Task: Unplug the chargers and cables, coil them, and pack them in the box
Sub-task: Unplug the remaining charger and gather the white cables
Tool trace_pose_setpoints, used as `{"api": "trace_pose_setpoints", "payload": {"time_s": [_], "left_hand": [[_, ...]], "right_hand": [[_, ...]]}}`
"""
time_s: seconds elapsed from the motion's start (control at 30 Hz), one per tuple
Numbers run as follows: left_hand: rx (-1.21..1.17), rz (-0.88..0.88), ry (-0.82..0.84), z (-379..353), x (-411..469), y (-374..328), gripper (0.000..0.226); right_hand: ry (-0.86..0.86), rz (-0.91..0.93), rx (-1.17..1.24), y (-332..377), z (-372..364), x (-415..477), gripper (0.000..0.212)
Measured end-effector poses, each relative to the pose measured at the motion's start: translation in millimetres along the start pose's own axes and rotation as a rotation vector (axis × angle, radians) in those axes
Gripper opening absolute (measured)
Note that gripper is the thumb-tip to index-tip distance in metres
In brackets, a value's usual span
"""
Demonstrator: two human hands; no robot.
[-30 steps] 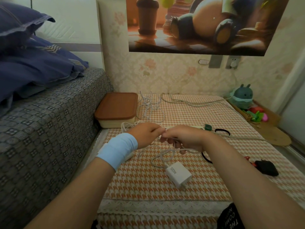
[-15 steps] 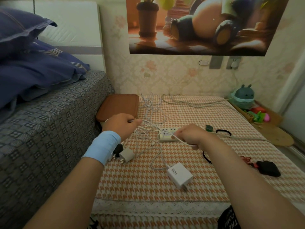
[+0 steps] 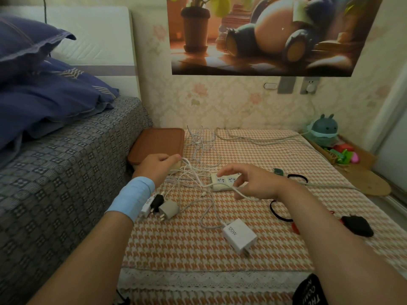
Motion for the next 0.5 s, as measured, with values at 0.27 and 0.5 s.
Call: {"api": "trace_pose_setpoints", "payload": {"time_s": [0.27, 0.5], "left_hand": [[0.201, -0.387, 0.038, -26, -29, -57, 0.046], [0.127, -0.401, 0.051, -32, -28, -55, 0.042]], "right_hand": [[0.006, 0.04, 0.227, 27, -30, 6, 0.08], [-0.029, 0.058, 0.013, 34, -39, 9, 0.062]]}}
Point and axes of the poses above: each hand's wrist, its own x-axis towards the middle knuckle, its own z-axis out of the back of the hand, y = z × x, the point moved 3 cm from there along x, towards the middle knuckle, and after that the axes turned 8 degrees about x, right-handed, at the moved point
